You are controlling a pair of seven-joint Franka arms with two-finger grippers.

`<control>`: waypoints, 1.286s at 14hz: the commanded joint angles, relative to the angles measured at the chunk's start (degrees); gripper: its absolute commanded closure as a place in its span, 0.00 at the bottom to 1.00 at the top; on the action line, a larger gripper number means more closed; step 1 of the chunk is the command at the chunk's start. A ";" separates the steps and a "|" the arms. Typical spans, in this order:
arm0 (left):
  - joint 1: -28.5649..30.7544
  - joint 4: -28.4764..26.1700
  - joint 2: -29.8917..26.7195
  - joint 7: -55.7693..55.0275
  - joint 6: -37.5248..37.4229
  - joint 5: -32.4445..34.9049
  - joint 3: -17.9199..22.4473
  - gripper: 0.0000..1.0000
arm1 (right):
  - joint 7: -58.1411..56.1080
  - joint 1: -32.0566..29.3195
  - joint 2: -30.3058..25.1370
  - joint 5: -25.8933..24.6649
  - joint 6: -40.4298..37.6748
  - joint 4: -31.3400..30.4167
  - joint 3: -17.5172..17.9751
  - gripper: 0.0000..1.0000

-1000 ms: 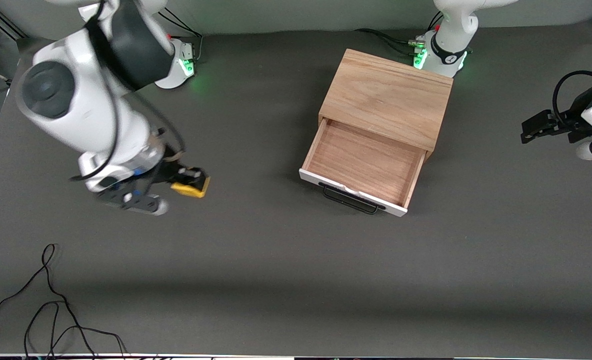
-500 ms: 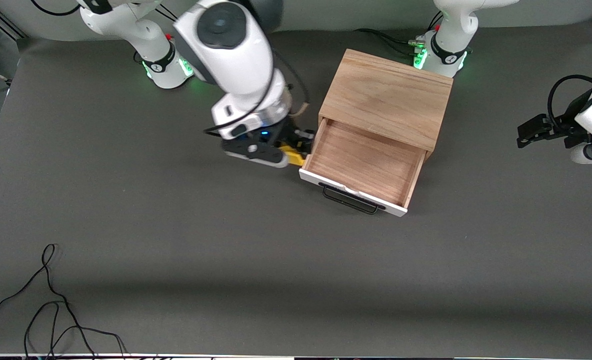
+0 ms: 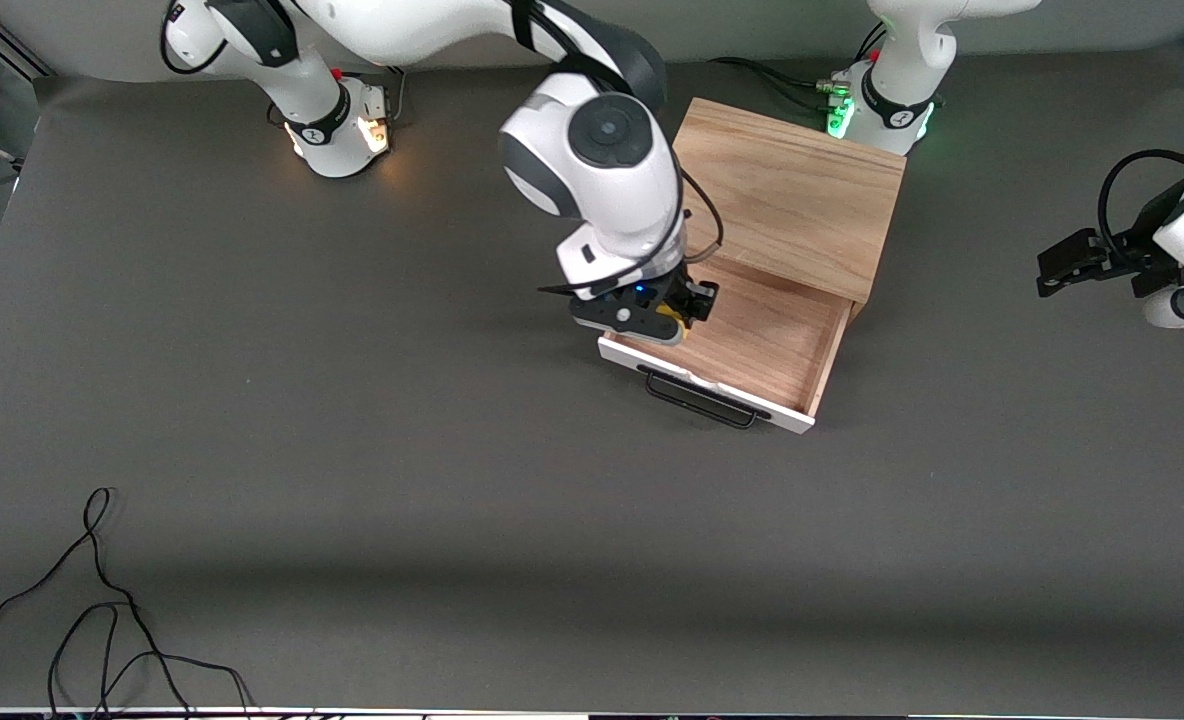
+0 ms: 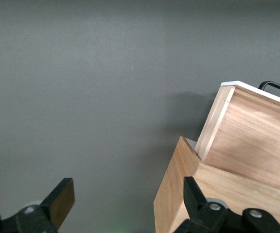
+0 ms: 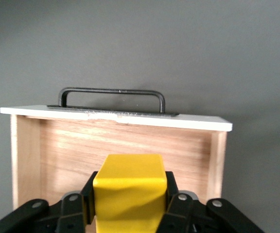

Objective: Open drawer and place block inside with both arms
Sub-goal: 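Lower the cube into the drawer and open the right gripper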

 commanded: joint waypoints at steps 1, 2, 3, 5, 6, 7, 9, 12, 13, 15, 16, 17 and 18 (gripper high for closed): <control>-0.58 0.21 -0.58 2.77 -0.06 0.48 0.77 0.00 | 4.54 2.39 2.88 -1.29 0.29 2.71 -0.81 0.78; -0.58 0.21 -0.58 3.13 -0.15 0.40 0.77 0.00 | 5.60 3.01 3.84 -1.56 0.38 2.62 -1.07 0.78; -0.58 0.30 -0.58 3.13 -0.15 0.48 0.77 0.00 | 6.56 3.19 4.81 -2.08 1.25 2.62 -0.99 0.75; -0.58 0.21 -0.76 3.22 -0.33 0.40 0.77 0.00 | 8.33 3.72 6.39 -2.52 1.87 2.53 -0.99 0.73; -0.58 0.21 -0.85 3.48 -0.42 0.40 0.77 0.00 | 8.42 3.98 6.58 -2.53 1.87 2.44 -0.99 0.71; -0.58 0.21 -0.85 4.36 -0.76 0.40 0.77 0.00 | 8.42 3.99 6.58 -2.53 1.87 2.35 -0.99 0.69; -0.58 0.21 -0.94 4.63 -0.86 0.31 0.77 0.00 | 8.59 4.42 7.01 -2.79 1.96 1.48 -0.99 0.64; -0.58 0.12 -0.85 4.54 -0.68 0.13 0.77 0.00 | 11.76 4.86 8.24 -2.88 3.80 1.13 -0.99 0.60; -0.58 0.12 -0.85 4.54 -0.85 0.04 0.77 0.00 | 11.76 5.30 8.33 -3.05 4.24 0.78 -1.08 0.59; -0.58 0.12 -0.76 4.54 -0.77 -0.04 0.77 0.00 | 11.93 5.39 8.60 -3.32 4.86 0.42 -1.08 0.53; -0.58 0.12 -0.67 4.54 -0.77 -0.04 0.77 0.00 | 11.93 5.39 8.60 -3.32 4.86 0.33 -1.08 0.50; -0.58 0.12 -0.67 4.54 -0.77 -0.04 0.77 0.00 | 12.02 5.39 8.60 -3.32 4.86 0.33 -1.08 0.49; -0.58 0.12 -0.58 4.54 -0.85 -0.04 0.77 0.00 | 12.02 5.39 8.60 -3.32 4.86 0.33 -1.08 0.48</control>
